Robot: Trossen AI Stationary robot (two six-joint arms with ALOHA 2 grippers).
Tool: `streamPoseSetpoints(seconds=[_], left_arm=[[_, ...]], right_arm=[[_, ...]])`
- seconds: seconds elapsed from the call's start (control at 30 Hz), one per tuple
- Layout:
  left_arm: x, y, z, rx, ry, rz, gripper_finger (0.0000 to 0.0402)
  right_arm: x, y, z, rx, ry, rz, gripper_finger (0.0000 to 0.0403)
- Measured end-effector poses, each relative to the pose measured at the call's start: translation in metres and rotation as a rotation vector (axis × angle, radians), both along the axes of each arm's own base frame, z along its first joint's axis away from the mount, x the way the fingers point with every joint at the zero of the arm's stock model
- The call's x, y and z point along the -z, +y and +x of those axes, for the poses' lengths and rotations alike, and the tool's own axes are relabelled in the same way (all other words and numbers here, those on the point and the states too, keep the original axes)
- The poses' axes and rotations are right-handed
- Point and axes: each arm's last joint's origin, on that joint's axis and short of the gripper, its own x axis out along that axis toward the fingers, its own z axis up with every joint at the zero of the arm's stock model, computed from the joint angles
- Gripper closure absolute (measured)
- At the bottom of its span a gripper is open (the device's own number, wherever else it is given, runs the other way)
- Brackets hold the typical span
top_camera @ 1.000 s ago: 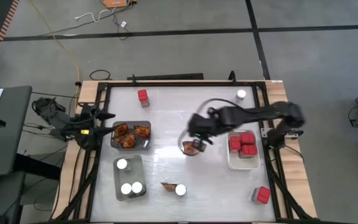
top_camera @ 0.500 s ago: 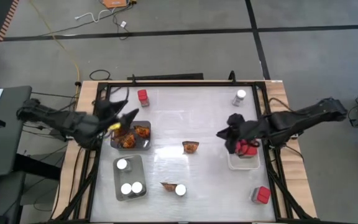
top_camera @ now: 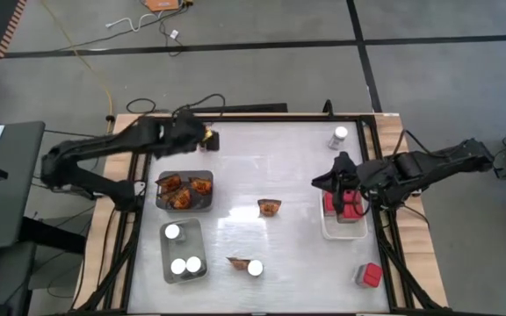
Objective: Sort spices by type
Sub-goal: Put the red spice can into the white bin
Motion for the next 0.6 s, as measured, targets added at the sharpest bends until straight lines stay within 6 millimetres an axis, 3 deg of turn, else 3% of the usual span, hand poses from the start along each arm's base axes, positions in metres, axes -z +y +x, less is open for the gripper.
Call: streamPoseSetpoints(seconds=[0.13,0.33,0.6], left_arm=[[0.009,0.041,-0.001,-0.067,0.081,-0.132,0.0022],[0.042,0.096,-0.004,-0.069,0.147,-0.338,0.0022],[0.08,0.137,-0.002,-0.057,0.198,-0.427,0.0022]], right_arm=[[0.001,0.0,0.001,-0.003,0.006,-0.007,0.033],[0.001,0.0,0.001,0.014,0.001,0.025,0.033],[0.0,-0.009,0.001,0.079,-0.004,0.032,0.033]])
